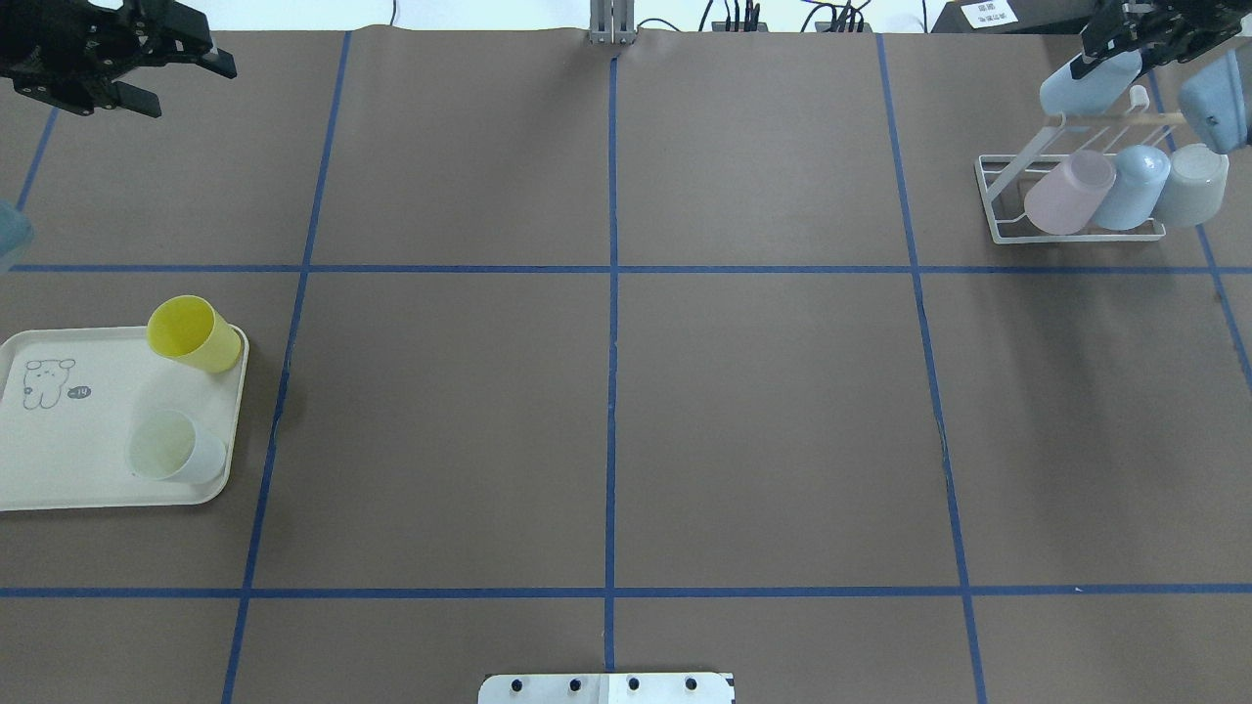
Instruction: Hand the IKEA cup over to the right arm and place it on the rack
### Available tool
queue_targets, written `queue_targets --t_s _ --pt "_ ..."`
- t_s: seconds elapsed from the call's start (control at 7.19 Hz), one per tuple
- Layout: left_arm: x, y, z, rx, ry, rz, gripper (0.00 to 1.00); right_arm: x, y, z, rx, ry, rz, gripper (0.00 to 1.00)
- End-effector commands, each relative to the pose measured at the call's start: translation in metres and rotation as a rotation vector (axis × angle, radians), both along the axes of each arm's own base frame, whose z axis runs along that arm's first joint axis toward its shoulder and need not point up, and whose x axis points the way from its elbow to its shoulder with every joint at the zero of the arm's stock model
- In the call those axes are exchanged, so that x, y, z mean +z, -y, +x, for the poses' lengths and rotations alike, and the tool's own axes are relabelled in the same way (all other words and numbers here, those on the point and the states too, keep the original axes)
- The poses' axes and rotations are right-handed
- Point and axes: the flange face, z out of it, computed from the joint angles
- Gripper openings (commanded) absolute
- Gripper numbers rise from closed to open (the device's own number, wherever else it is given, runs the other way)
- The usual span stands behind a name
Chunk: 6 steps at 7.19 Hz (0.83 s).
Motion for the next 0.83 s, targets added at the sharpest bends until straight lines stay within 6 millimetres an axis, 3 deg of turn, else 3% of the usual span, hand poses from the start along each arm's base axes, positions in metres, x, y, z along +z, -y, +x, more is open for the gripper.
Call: queue_targets --t_s 0.0,0.14,0.28,0.42,0.7 --pt "-0.0005 0.0003 0.0002 -0.001 -0.001 -0.001 1.0 0.0036 -0.0007 -0.0086 -0.009 -0.011 0.0 0.14" --pt "-0.0013 -0.0002 0.0001 0.001 -0.002 0.0 1.0 0.0041 -0.0009 -0.0115 -0.009 -0.017 0.001 0.33" --pt "-0.0013 -0.0002 0.0001 0.001 -0.002 0.0 1.0 0.0041 -0.0004 -0.0126 -0.008 -0.02 -0.002 0.61" --pt "-0.0013 -0.0002 0.0001 0.001 -0.002 0.0 1.0 0.0033 0.0003 -0.015 -0.003 -0.033 0.003 0.99" --pt "0.0084 -0.0041 -0.0026 -0.001 0.003 -0.013 1.0 0.0017 0.0008 -0.0162 -0.007 -0.034 0.013 1.0"
